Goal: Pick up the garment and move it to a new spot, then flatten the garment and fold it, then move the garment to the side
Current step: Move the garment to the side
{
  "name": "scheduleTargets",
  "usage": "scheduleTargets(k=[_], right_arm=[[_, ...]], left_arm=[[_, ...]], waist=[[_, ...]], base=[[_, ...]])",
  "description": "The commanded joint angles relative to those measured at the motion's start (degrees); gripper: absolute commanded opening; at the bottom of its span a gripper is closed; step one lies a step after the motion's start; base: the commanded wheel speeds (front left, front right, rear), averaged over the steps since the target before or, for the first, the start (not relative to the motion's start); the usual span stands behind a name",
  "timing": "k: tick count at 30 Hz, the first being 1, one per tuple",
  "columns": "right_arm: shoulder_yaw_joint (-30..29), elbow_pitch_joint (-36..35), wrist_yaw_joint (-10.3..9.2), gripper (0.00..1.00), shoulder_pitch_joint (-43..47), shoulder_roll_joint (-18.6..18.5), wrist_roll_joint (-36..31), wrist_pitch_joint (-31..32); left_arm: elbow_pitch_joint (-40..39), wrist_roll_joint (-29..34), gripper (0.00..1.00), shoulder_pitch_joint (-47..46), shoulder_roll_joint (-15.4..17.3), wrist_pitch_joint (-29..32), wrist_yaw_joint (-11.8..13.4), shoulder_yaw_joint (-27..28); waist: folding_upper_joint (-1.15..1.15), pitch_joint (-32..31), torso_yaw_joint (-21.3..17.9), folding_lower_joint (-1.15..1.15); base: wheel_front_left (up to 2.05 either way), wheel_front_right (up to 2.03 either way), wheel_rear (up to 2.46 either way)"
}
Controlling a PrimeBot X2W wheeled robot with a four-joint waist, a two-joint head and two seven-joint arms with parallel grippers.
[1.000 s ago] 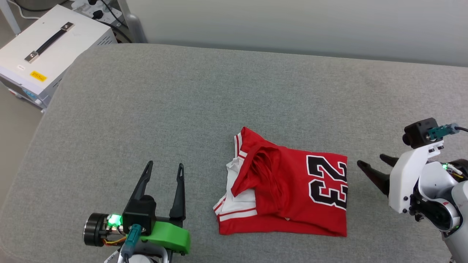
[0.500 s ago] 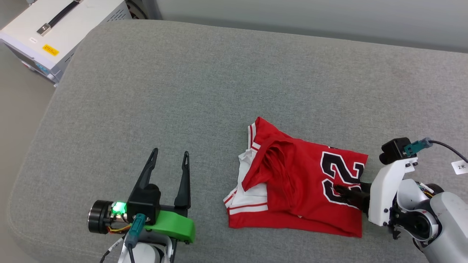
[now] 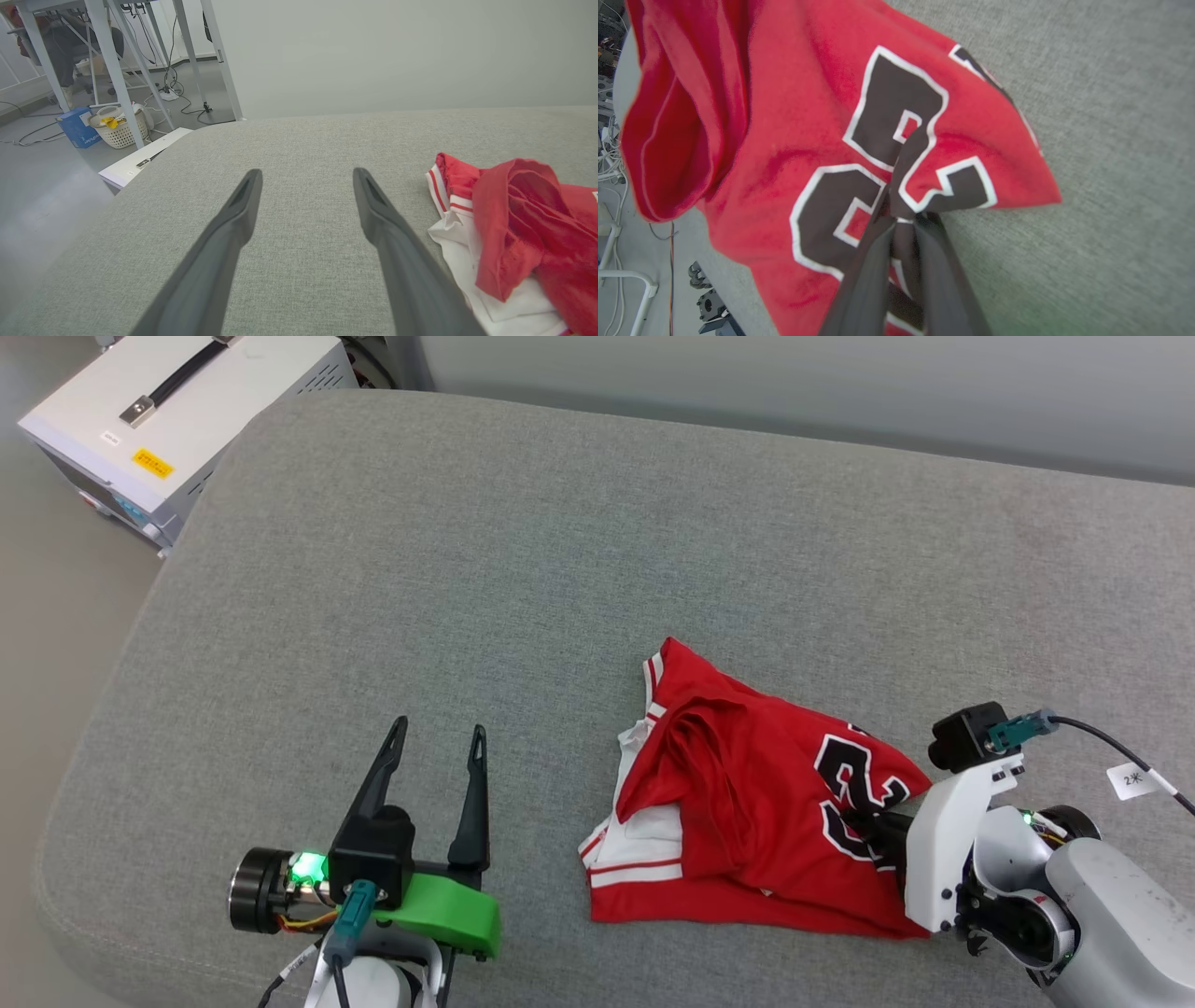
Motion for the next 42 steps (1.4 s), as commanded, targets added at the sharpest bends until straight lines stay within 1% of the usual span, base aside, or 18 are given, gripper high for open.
scheduleTargets(k=[1, 6, 11, 15, 19, 25, 30, 37, 42], right_arm=[[1.64, 0.16, -0.03, 0.00, -0.30, -0.16, -0.31, -0.73], [4.45, -2.50, -0.03, 0.00, -3.17, -3.10, -2.00, -4.84], [7.69, -5.85, -0.03, 0.00, -5.93, -7.37, -5.29, -7.77], [9.93, -8.88, -0.03, 0.00, -7.43, -10.78, -7.00, -8.29], [10.41, -11.30, -0.03, 0.00, -8.32, -14.07, -7.31, -7.69], [8.18, -12.35, -0.03, 0.00, -9.20, -18.57, -7.33, -6.98], [4.57, -10.88, -0.03, 0.00, -10.67, -21.86, -8.03, -6.68], [0.86, -6.77, -0.03, 0.00, -13.65, -27.31, -11.36, -7.11], [-2.50, -1.20, -0.03, 0.00, -15.51, -30.20, -13.32, -6.98]], left_arm=[[0.25, 0.14, 1.00, -0.20, -0.21, -0.34, -0.27, -0.02], [0.56, 0.23, 1.00, 0.85, -0.18, -0.34, -0.25, -0.07], [0.43, 0.30, 1.00, 2.21, 0.10, -0.34, -0.09, 0.13], [0.03, 0.29, 1.00, 3.26, 0.33, -0.34, 0.02, 0.32], [-0.42, 0.26, 1.00, 3.61, 0.36, -0.34, 0.00, 0.29], [-1.48, 0.29, 1.00, 2.81, 0.43, -0.34, 0.31, 0.73], [-3.04, 0.30, 1.00, 1.26, 1.10, -0.34, 0.62, 1.96], [-5.04, 0.67, 1.00, -2.16, 2.20, -0.34, 0.34, 2.74], [-6.50, 0.86, 1.00, -4.49, 2.97, -0.34, -0.02, 3.02]], waist=[[0.36, -0.86, -0.31, 0.00], [0.36, -3.10, -1.43, 0.00], [0.36, -5.23, -3.64, 0.00], [0.36, -6.08, -6.29, 0.00], [0.36, -5.79, -9.22, 0.00], [0.36, -3.55, -13.87, 0.00], [0.36, 0.60, -17.75, 0.00], [0.36, 6.64, -19.38, 0.00], [0.36, 10.75, -19.32, 0.00]], base=[[0.00, 0.00, 0.00], [0.00, 0.00, 0.00], [0.00, 0.00, 0.00], [0.00, 0.00, 0.00], [0.00, 0.00, 0.00], [0.00, 0.00, 0.00], [0.00, 0.00, 0.00], [0.00, 0.00, 0.00], [0.00, 0.00, 0.00]])
